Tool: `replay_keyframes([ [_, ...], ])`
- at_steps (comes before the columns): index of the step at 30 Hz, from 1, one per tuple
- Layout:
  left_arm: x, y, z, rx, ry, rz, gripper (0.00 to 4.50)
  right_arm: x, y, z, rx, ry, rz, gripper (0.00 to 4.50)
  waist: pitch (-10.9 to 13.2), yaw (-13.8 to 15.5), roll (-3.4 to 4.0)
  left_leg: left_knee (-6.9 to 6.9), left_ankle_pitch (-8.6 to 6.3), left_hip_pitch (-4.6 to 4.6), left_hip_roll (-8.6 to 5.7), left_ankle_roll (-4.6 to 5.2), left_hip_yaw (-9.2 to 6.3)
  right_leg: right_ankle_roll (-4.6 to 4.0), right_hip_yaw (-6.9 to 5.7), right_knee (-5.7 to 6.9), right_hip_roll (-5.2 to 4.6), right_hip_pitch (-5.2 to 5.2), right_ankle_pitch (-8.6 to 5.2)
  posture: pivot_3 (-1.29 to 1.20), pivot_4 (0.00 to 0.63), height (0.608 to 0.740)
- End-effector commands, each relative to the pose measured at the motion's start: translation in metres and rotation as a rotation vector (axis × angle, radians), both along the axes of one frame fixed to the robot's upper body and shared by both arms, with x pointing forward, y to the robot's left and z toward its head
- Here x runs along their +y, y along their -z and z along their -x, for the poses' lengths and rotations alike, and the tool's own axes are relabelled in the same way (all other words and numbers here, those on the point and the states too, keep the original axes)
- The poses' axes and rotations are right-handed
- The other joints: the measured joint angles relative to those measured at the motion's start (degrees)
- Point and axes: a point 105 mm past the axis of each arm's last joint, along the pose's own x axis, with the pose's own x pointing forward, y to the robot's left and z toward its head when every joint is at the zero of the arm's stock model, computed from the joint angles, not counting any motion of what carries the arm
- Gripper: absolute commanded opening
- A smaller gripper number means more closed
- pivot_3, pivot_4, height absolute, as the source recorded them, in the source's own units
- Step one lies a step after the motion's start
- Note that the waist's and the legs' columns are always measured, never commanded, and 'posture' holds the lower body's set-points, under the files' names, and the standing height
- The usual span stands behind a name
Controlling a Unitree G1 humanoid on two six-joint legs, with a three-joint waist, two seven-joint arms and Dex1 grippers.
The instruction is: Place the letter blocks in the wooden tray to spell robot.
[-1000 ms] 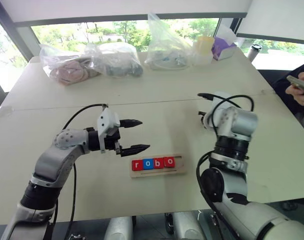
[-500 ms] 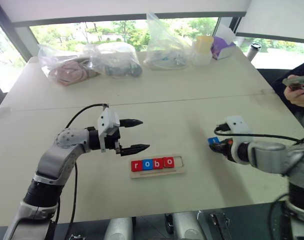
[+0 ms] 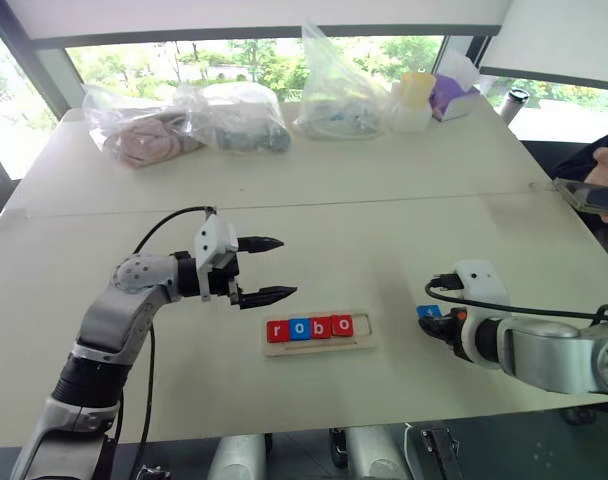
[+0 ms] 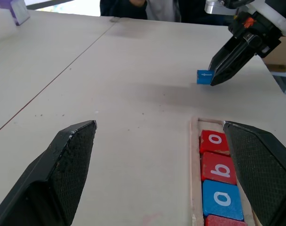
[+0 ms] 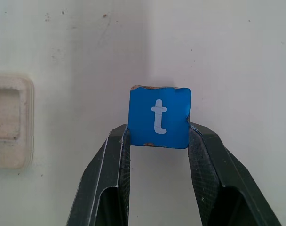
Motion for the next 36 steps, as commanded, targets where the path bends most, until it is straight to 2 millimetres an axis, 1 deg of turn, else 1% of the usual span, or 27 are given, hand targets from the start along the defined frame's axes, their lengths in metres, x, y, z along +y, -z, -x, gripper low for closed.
replay_keyframes([
  [1, -0.003, -0.009, 0.001, -0.046, 0.016, 0.002, 4.50, 0.008, -0.004, 0.001, -0.019, 0.001, -0.024, 1.11, 0.0, 0.2, 0.00, 0.01, 0.00, 0.00, 0.01, 0.00, 0.00, 0.00, 0.00, 0.00, 0.00, 0.00, 0.00, 0.00, 0.150, 0.740],
  [2, -0.003, -0.009, 0.001, -0.046, 0.014, 0.002, 4.50, 0.009, -0.004, 0.001, -0.019, 0.001, -0.023, 1.11, 0.0, 0.3, 0.00, 0.01, 0.00, -0.02, 0.01, 0.00, 0.00, 0.00, 0.00, 0.00, 0.00, 0.00, 0.00, 0.00, 0.150, 0.740],
  [3, -0.002, -0.009, 0.001, -0.046, 0.013, 0.002, 4.50, 0.009, -0.004, 0.001, -0.019, 0.001, -0.020, 2.15, 0.0, 0.3, 0.00, 0.04, 0.00, -0.04, 0.01, 0.00, 0.00, 0.00, 0.00, 0.00, -0.01, 0.00, 0.00, 0.00, 0.150, 0.740],
  [5, -0.002, -0.010, 0.001, -0.046, 0.010, 0.002, 4.50, 0.008, -0.005, 0.000, -0.020, 0.002, -0.011, 3.15, 0.0, 0.2, 0.00, 0.09, 0.00, -0.06, 0.03, 0.00, 0.00, -0.01, 0.01, -0.01, -0.02, 0.00, 0.00, 0.00, 0.150, 0.740],
  [7, -0.001, -0.010, 0.001, -0.046, 0.008, 0.002, 4.50, 0.009, -0.008, -0.002, -0.024, -0.036, -0.009, 4.30, 0.0, 0.2, 0.00, 0.09, 0.00, -0.06, 0.03, 0.00, 0.01, -0.01, 0.05, -0.01, -0.02, 0.00, 0.00, 0.00, 0.150, 0.740],
  [8, -0.001, -0.010, 0.001, -0.046, 0.007, 0.001, 4.50, 0.010, -0.013, -0.004, -0.031, -0.080, -0.001, 4.41, 0.0, 0.2, 0.01, 0.09, 0.00, -0.06, 0.03, 0.00, 0.01, -0.01, 0.05, -0.01, -0.01, 0.00, 0.01, 0.00, 0.150, 0.740],
  [10, -0.001, -0.010, 0.001, -0.046, 0.005, 0.001, 4.50, 0.011, -0.026, -0.008, -0.045, -0.185, 0.031, 4.41, 0.1, 0.1, 0.11, 0.13, 0.00, -0.06, 0.03, 0.00, 0.02, -0.01, 0.06, 0.00, -0.01, 0.00, 0.01, 0.00, 0.150, 0.740],
  [11, -0.001, -0.010, 0.001, -0.045, 0.005, 0.001, 4.50, 0.014, -0.037, -0.010, -0.057, -0.264, 0.054, 4.41, 0.1, 0.0, 0.15, 0.15, 0.00, -0.05, 0.05, 0.00, 0.05, -0.02, 0.08, 0.01, -0.01, -0.01, 0.01, 0.00, 0.150, 0.740],
  [12, -0.001, -0.010, 0.001, -0.045, 0.004, 0.001, 4.50, 0.020, -0.053, -0.012, -0.089, -0.368, 0.101, 4.41, 0.1, -0.1, 0.18, 0.18, 0.00, -0.05, 0.09, 0.00, 0.10, -0.04, 0.10, 0.01, 0.00, -0.03, 0.02, 0.00, 0.150, 0.740],
  [14, -0.001, -0.010, 0.001, -0.045, 0.003, 0.000, 4.50, 0.027, -0.073, -0.014, -0.125, -0.514, 0.167, 4.41, 0.1, 0.0, 0.23, 0.22, -0.01, -0.06, 0.18, 0.01, 0.17, -0.10, 0.11, 0.03, 0.04, -0.11, 0.06, 0.00, 0.150, 0.740],
  [17, -0.001, -0.010, 0.001, -0.046, 0.004, 0.001, 4.50, 0.033, -0.084, -0.017, -0.148, -0.630, 0.170, 4.41, 0.1, 0.4, 0.20, 0.16, -0.04, -0.14, 0.25, 0.04, 0.03, -0.12, 0.06, -0.02, 0.13, -0.15, 0.06, 0.00, 0.150, 0.740],
  [19, -0.003, -0.011, 0.000, -0.048, 0.004, 0.002, 4.50, 0.041, -0.094, -0.015, -0.217, -0.795, 0.147, 4.41, 0.1, 0.6, 0.24, 0.15, -0.07, -0.34, 0.23, 0.08, 0.01, -0.11, 0.00, -0.07, 0.12, -0.28, 0.04, 0.00, 0.150, 0.740],
  [21, -0.004, -0.012, -0.001, -0.052, 0.004, 0.003, 4.50, 0.034, -0.093, -0.014, -0.254, -0.934, 0.210, 4.41, 0.1, 1.0, 0.29, 0.25, -0.07, -0.83, 0.15, 0.09, 0.04, -0.23, -0.02, -0.04, 0.07, -0.70, 0.17, 0.00, 0.150, 0.740],
  [22, -0.004, -0.012, -0.001, -0.052, 0.005, 0.004, 4.50, 0.025, -0.088, -0.015, -0.252, -0.988, 0.266, 4.41, 0.1, 1.2, 0.29, 0.33, -0.07, -0.96, 0.12, 0.09, 0.06, -0.20, -0.02, -0.01, 0.06, -0.84, 0.17, 0.00, 0.150, 0.740],
  [24, -0.004, -0.013, -0.001, -0.053, 0.004, 0.006, 4.50, 0.013, -0.079, -0.015, -0.238, -1.083, 0.322, 4.41, 0.0, 1.4, 0.28, 0.37, -0.10, -0.95, 0.03, 0.14, 0.13, 0.06, -0.03, -0.01, -0.01, -0.81, 0.23, 0.00, 0.150, 0.740],
  [28, -0.003, -0.013, 0.000, -0.057, -0.012, 0.008, 4.50, -0.012, -0.057, 0.001, -0.149, -1.277, 0.243, 4.41, 0.0, 1.4, 0.28, 0.46, -0.10, -0.90, 0.01, 0.14, 0.22, 0.01, -0.02, -0.01, -0.04, -0.73, 0.20, 0.00, 0.150, 0.740],
  [29, -0.003, -0.014, 0.000, -0.057, -0.014, 0.009, 4.50, -0.019, -0.051, 0.002, -0.133, -1.290, 0.258, 4.41, 0.0, 1.4, 0.28, 0.47, -0.10, -0.88, 0.02, 0.14, 0.23, 0.00, -0.01, 0.01, -0.05, -0.72, 0.20, 0.00, 0.150, 0.740],
  [31, -0.002, -0.013, 0.001, -0.055, -0.016, 0.008, 4.50, -0.026, -0.043, 0.002, -0.130, -1.301, 0.272, 4.41, 0.0, 1.2, 0.28, 0.51, -0.10, -0.83, 0.02, 0.13, 0.30, -0.01, 0.04, 0.07, -0.06, -0.72, 0.22, 0.00, 0.150, 0.740],
  [36, -0.002, -0.013, 0.002, -0.053, -0.020, 0.007, 4.50, -0.027, -0.030, -0.001, -0.167, -1.283, 0.215, 4.41, 0.0, 0.8, 0.27, 0.52, -0.07, -0.63, 0.09, 0.09, 0.34, 0.00, 0.10, 0.16, 0.04, -0.61, 0.26, 0.00, 0.150, 0.740],
])
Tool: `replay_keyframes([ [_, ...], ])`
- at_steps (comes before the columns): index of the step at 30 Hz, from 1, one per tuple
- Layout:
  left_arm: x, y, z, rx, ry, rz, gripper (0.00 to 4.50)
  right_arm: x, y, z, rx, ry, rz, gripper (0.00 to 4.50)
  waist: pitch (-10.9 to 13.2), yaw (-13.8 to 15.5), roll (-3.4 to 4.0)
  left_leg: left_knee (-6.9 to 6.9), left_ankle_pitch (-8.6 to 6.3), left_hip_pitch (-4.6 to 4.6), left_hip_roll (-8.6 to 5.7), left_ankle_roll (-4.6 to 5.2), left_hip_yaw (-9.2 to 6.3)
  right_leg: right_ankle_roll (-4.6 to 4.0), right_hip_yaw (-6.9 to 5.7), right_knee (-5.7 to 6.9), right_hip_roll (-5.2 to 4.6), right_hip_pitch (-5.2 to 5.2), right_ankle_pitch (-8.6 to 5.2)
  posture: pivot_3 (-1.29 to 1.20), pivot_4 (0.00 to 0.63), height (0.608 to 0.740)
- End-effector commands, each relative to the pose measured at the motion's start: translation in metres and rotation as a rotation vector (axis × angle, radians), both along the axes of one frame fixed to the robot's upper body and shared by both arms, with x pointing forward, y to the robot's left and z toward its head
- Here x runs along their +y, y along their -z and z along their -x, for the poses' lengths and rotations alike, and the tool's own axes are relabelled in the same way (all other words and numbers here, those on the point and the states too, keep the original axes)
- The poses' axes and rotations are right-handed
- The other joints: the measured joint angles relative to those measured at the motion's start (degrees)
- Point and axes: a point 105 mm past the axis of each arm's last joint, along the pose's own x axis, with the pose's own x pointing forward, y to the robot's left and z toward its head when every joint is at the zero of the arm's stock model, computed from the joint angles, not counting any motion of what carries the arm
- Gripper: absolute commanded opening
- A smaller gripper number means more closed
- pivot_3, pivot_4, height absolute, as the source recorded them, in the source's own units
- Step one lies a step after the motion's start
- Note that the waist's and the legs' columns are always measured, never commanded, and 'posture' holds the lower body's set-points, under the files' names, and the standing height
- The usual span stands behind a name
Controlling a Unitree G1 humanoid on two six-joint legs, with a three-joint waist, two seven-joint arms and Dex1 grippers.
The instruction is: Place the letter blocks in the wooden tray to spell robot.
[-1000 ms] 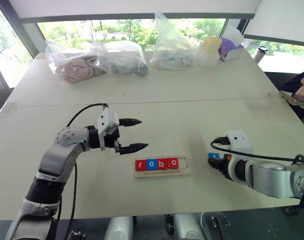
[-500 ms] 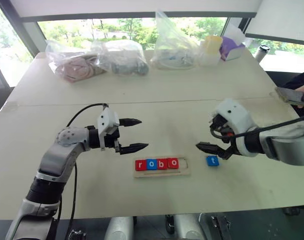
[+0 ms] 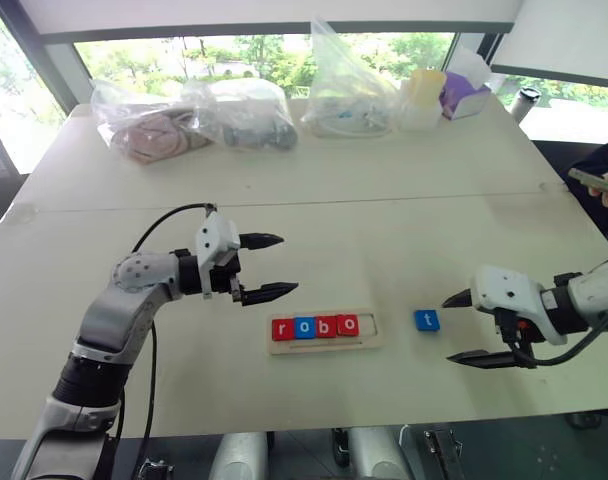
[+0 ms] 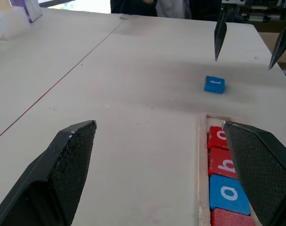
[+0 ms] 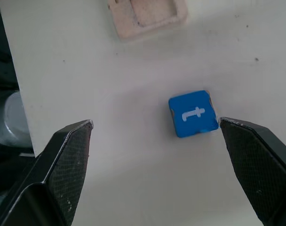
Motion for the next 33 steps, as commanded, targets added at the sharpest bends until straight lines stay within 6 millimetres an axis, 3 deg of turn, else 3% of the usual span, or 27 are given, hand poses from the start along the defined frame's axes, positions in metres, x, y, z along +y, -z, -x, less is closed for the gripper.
replay_keyframes([
  [1, -0.001, -0.009, 0.004, -0.031, 0.009, 0.009, 4.50, 0.001, 0.001, -0.005, -0.034, -0.008, -0.027, 4.41, 0.0, 0.0, 0.00, 0.01, 0.00, 0.04, 0.00, 0.00, -0.01, 0.01, 0.00, 0.01, 0.02, 0.05, 0.00, 0.00, 0.150, 0.740],
  [15, -0.001, -0.009, 0.006, -0.023, 0.019, 0.005, 4.50, -0.003, 0.023, -0.029, -0.069, 0.054, -0.035, 4.41, 0.0, 0.2, -0.01, -0.03, 0.00, 0.59, -0.01, 0.00, 0.04, 0.00, 0.08, -0.02, 0.01, 0.57, 0.00, 0.00, 0.150, 0.740],
  [24, 0.004, -0.006, 0.014, -0.011, 0.047, -0.018, 4.50, 0.000, 0.037, -0.030, -0.059, 0.035, -0.012, 4.41, 0.0, 0.1, -0.01, -0.03, 0.00, 0.64, -0.01, 0.00, 0.04, -0.03, 0.09, 0.01, 0.01, 0.60, 0.03, 0.00, 0.150, 0.740],
  [28, 0.005, -0.007, 0.017, -0.017, 0.057, -0.024, 4.50, 0.000, 0.041, -0.033, -0.068, 0.039, 0.004, 3.13, 0.0, 0.1, -0.02, -0.01, 0.00, 0.66, -0.02, 0.00, 0.04, -0.08, 0.09, 0.02, 0.02, 0.61, 0.06, 0.00, 0.150, 0.740],
  [30, 0.005, -0.007, 0.018, -0.018, 0.060, -0.026, 4.50, 0.001, 0.041, -0.034, -0.076, 0.043, 0.003, 2.00, 0.0, 0.1, -0.02, -0.01, 0.00, 0.69, -0.01, 0.00, 0.04, -0.07, 0.09, 0.02, 0.02, 0.65, 0.06, 0.00, 0.150, 0.740],
  [32, 0.006, -0.008, 0.020, -0.017, 0.064, -0.028, 4.50, 0.004, 0.039, -0.037, -0.090, 0.042, 0.000, 1.14, 0.0, 0.0, -0.02, 0.00, 0.00, 0.70, -0.01, 0.00, 0.04, -0.06, 0.09, 0.03, 0.02, 0.66, 0.05, 0.00, 0.150, 0.740],
  [33, 0.007, -0.008, 0.021, -0.017, 0.068, -0.031, 4.50, 0.007, 0.035, -0.036, -0.096, 0.027, -0.004, 1.13, 0.0, 0.0, -0.02, 0.00, 0.00, 0.70, -0.01, -0.01, 0.04, -0.06, 0.09, 0.03, 0.02, 0.66, 0.05, 0.00, 0.150, 0.740],
])
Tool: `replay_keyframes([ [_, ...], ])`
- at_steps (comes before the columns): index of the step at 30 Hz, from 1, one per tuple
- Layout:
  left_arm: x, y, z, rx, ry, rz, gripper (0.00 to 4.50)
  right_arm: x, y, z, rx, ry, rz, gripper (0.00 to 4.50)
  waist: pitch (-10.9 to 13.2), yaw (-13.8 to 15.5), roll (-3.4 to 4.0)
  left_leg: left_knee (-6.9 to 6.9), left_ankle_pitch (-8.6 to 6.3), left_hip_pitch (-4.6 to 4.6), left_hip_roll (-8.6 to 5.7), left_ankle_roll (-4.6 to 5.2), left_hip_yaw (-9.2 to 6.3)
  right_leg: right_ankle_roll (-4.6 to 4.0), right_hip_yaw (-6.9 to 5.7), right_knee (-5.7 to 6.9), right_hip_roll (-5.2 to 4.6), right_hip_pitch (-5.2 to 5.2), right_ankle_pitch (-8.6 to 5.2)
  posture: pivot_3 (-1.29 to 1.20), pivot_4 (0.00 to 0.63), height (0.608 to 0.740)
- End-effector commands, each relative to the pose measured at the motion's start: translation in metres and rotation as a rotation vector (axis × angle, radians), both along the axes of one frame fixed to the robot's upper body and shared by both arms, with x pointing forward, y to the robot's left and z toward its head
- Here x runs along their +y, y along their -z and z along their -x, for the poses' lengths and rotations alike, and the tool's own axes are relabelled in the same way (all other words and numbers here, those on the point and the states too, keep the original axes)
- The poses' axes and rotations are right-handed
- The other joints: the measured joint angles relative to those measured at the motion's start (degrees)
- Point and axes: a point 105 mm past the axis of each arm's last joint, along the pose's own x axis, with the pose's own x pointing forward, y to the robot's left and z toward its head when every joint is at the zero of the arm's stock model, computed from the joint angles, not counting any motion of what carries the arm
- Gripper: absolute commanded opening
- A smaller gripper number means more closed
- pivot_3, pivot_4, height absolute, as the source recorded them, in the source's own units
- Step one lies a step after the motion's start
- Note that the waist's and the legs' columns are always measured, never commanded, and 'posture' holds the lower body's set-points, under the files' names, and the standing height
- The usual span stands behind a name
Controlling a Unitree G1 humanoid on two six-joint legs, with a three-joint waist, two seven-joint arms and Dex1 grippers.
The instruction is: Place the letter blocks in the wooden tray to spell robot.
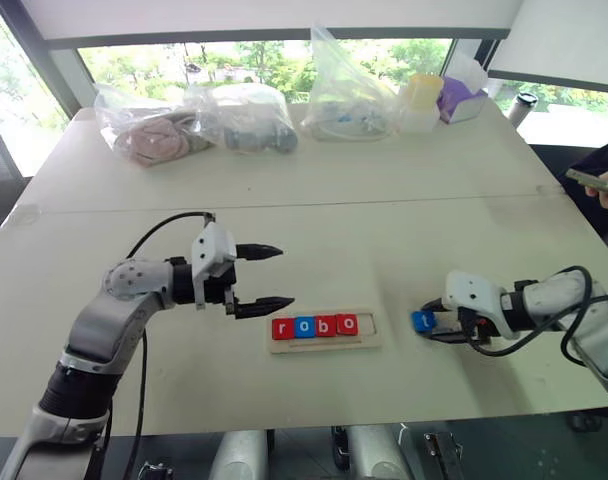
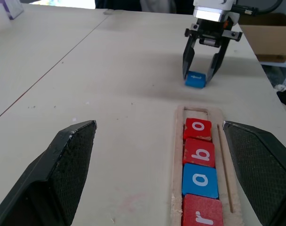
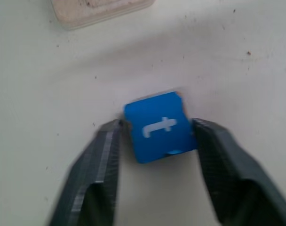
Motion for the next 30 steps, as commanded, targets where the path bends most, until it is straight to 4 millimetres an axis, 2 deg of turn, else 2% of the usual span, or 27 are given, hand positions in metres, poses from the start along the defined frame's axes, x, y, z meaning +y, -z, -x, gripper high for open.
replay_keyframes([
  [1, 0.003, -0.012, 0.006, -0.039, 0.022, 0.002, 4.50, 0.008, -0.011, -0.001, -0.032, -0.026, -0.003, 1.13, 0.0, -0.1, 0.00, 0.00, 0.00, 0.01, 0.00, 0.00, 0.00, 0.00, 0.00, 0.00, 0.00, 0.00, 0.00, 0.00, 0.150, 0.740],
  [7, 0.011, -0.009, 0.017, -0.031, 0.077, -0.057, 4.50, 0.044, -0.037, 0.009, -0.062, -0.130, -0.049, 1.13, 0.0, -0.9, 0.01, -0.05, 0.00, 0.02, 0.01, 0.00, -0.01, -0.01, 0.00, 0.01, 0.00, -0.01, 0.00, 0.00, 0.150, 0.740],
  [10, 0.013, -0.010, 0.017, -0.030, 0.075, -0.059, 4.50, 0.059, -0.041, 0.016, -0.053, -0.178, -0.058, 1.13, 0.0, -0.7, 0.01, -0.04, 0.00, 0.01, 0.01, 0.00, -0.04, 0.06, 0.00, 0.02, 0.01, -0.01, -0.04, 0.00, 0.150, 0.740],
  [14, 0.011, -0.010, 0.014, -0.035, 0.071, -0.058, 4.50, 0.074, -0.041, 0.016, -0.056, -0.204, -0.063, 1.13, 0.0, -0.7, 0.00, 0.00, 0.00, -0.01, -0.02, 0.00, -0.02, 0.07, 0.00, 0.01, -0.04, 0.00, -0.04, 0.00, 0.150, 0.740],
  [20, 0.009, -0.011, 0.013, -0.044, 0.060, -0.047, 4.50, 0.077, -0.025, 0.011, -0.048, -0.218, 0.006, 1.13, 0.0, -0.7, 0.00, -0.02, 0.00, -0.01, -0.02, 0.00, -0.02, 0.05, 0.00, 0.01, -0.05, 0.00, -0.03, 0.00, 0.150, 0.740],
  [30, 0.007, -0.011, 0.013, -0.047, 0.038, -0.038, 4.50, 0.081, -0.015, 0.004, -0.029, -0.212, 0.025, 1.13, 0.0, -0.8, 0.00, -0.01, 0.00, 0.00, -0.02, 0.00, -0.03, -0.02, 0.00, 0.01, -0.03, 0.00, 0.02, 0.00, 0.150, 0.740],
])
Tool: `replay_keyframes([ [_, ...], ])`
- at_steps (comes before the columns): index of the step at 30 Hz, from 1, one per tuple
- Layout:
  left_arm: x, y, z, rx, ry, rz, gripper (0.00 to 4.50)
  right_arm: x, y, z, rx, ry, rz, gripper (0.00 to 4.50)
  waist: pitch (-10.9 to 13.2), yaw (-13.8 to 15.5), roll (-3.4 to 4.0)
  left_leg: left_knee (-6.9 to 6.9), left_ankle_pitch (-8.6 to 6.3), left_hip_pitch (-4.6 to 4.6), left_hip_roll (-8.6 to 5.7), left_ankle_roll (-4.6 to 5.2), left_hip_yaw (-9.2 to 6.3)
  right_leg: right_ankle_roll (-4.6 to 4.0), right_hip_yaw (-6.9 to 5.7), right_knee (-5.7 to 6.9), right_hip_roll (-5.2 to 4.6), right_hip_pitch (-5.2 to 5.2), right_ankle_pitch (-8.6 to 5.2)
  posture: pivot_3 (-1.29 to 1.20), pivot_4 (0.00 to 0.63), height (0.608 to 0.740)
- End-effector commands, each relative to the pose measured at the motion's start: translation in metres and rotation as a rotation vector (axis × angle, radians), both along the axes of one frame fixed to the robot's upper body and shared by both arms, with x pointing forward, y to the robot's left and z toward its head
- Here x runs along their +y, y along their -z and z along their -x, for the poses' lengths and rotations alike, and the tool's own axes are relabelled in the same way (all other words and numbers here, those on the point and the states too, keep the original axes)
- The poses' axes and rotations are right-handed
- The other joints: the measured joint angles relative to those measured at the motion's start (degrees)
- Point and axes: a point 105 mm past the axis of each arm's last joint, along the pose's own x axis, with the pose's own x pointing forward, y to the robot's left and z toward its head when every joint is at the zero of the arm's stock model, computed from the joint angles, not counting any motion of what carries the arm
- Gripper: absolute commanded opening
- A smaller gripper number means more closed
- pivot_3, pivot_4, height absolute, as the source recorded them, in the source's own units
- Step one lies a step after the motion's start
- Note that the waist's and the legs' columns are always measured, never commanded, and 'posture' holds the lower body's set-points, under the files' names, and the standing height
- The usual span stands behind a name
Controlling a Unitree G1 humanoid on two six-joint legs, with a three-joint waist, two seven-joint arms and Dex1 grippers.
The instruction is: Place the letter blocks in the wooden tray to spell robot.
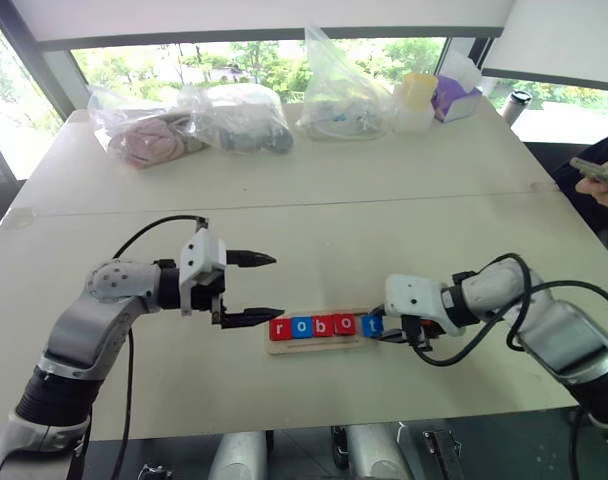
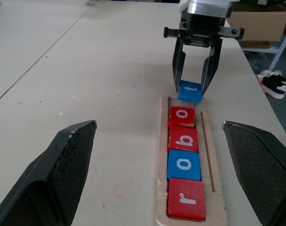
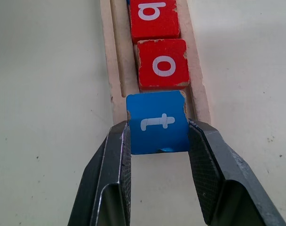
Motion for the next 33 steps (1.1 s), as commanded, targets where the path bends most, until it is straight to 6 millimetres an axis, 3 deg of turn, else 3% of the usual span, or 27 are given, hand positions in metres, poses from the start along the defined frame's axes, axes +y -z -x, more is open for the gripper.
replay_keyframes([
  [1, -0.003, -0.011, 0.003, -0.049, 0.006, 0.016, 4.50, 0.003, -0.004, -0.004, -0.027, -0.011, 0.004, 1.13, 0.0, 0.0, 0.00, 0.00, 0.00, 0.00, 0.00, 0.00, 0.00, 0.00, 0.00, 0.00, 0.00, 0.00, 0.00, 0.00, 0.150, 0.740],
  [33, -0.007, -0.012, -0.001, -0.060, -0.043, 0.048, 4.50, 0.018, 0.002, -0.010, -0.020, -0.054, 0.022, 1.13, 0.0, -0.1, -0.01, 0.00, 0.00, 0.01, 0.00, 0.00, -0.01, 0.01, 0.00, 0.02, 0.01, 0.00, 0.02, 0.00, 0.150, 0.740],
])
